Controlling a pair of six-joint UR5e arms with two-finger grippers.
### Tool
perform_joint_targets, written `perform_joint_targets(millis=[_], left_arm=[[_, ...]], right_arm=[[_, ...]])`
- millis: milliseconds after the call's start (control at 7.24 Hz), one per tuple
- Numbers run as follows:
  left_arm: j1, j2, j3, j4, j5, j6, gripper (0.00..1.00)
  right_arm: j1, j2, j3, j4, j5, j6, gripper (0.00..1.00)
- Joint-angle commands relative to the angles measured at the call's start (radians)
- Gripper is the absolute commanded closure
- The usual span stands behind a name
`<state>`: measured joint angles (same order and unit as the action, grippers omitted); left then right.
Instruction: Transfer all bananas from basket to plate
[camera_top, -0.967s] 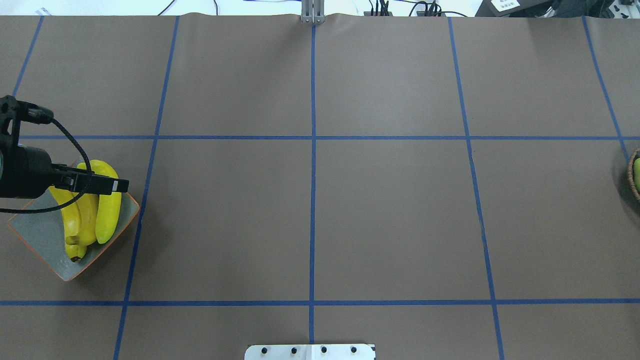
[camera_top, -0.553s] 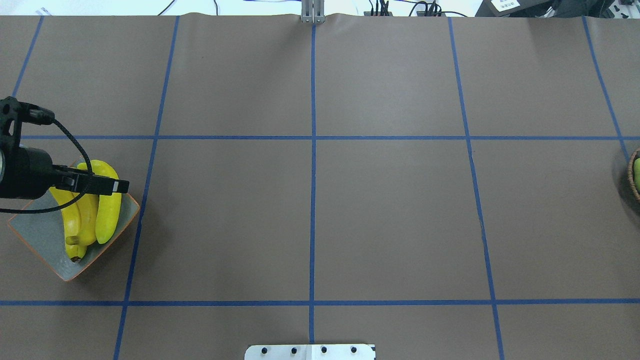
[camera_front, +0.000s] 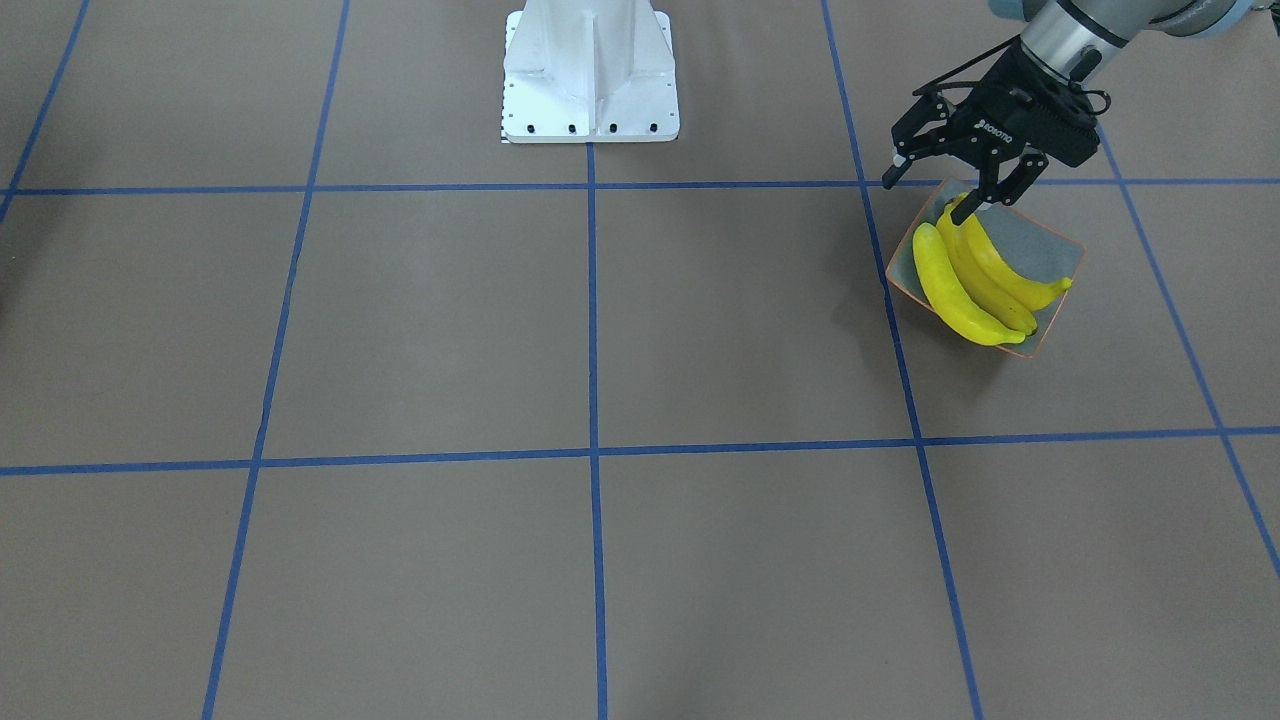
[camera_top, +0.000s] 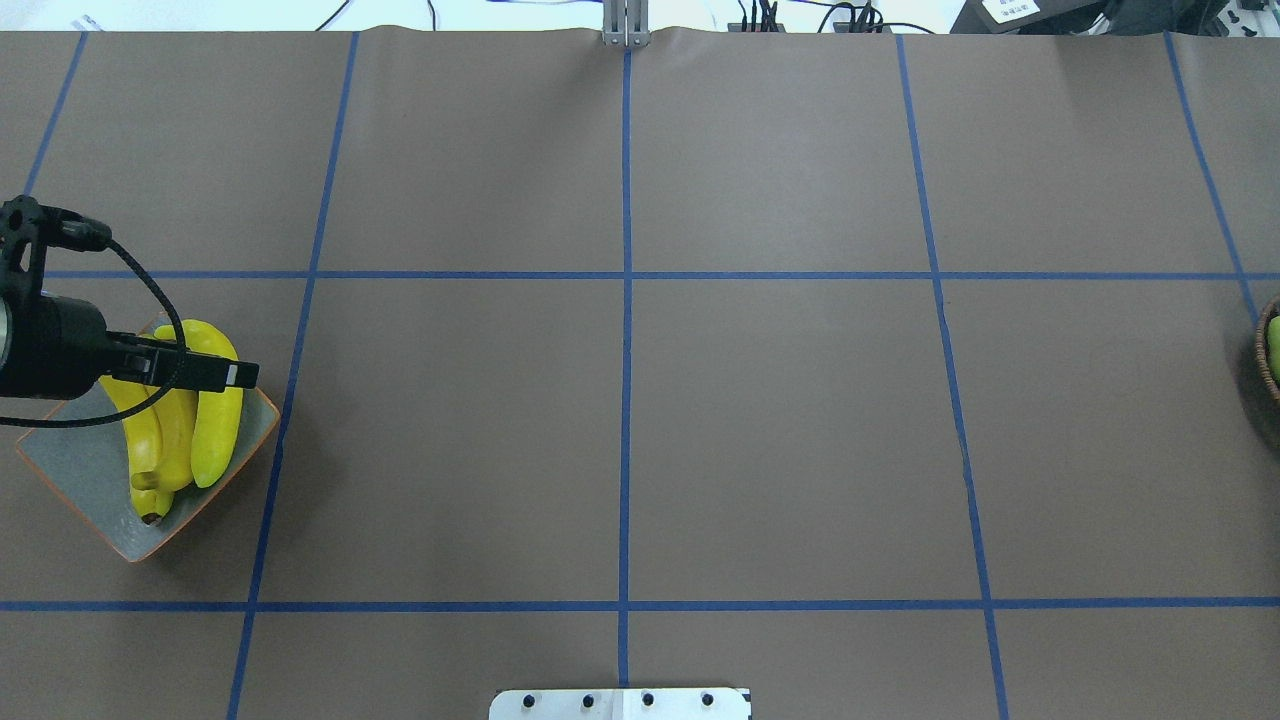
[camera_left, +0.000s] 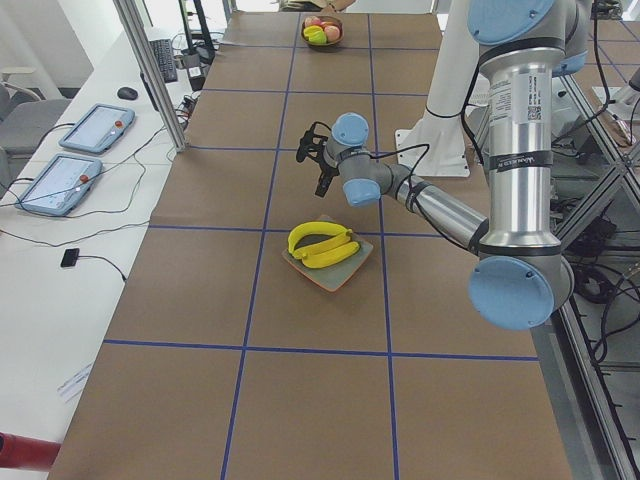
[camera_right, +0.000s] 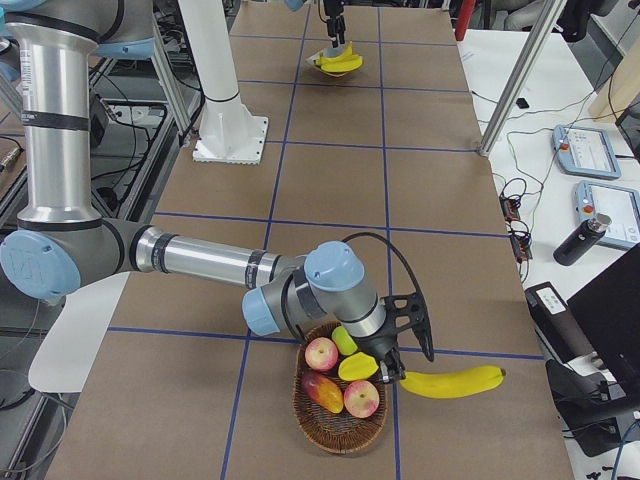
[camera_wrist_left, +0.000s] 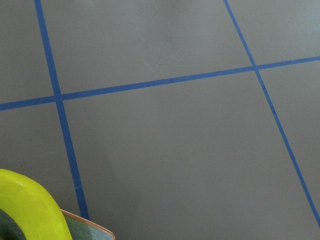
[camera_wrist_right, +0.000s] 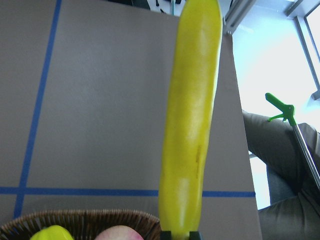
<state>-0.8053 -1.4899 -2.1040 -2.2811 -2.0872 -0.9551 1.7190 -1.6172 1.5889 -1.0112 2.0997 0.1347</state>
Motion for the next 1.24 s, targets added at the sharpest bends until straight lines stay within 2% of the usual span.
perform_joint_targets(millis=[0,276,415,691,967,1105], left_arm=[[0.000,-0.022,0.001,0.000,0.003,-0.002,0.00],[0.000,-0.071,0.006,-0.002,0.001,-0.002,0.00],[0.000,-0.108,0.015,-0.003,-0.001,-0.017,0.00],[0.002,-0.270,0.053,-0.003,-0.002,-0.094,0.00],[0.002,-0.476,0.113,-0.006,0.006,-0.254,0.00],[0.003,-0.519,0.120,-0.006,0.009,-0.292,0.00]], right_arm=[[-0.047,0.038,0.153,-0.001,0.072,0.016,1.00],[-0.131,0.126,0.192,0.003,0.141,0.025,1.00],[-0.197,0.190,0.194,0.011,0.147,0.067,1.00],[-0.371,0.314,0.195,0.032,0.146,0.245,1.00],[-0.520,0.397,0.210,0.032,0.138,0.276,1.00],[-0.601,0.407,0.245,0.031,0.129,0.343,1.00]])
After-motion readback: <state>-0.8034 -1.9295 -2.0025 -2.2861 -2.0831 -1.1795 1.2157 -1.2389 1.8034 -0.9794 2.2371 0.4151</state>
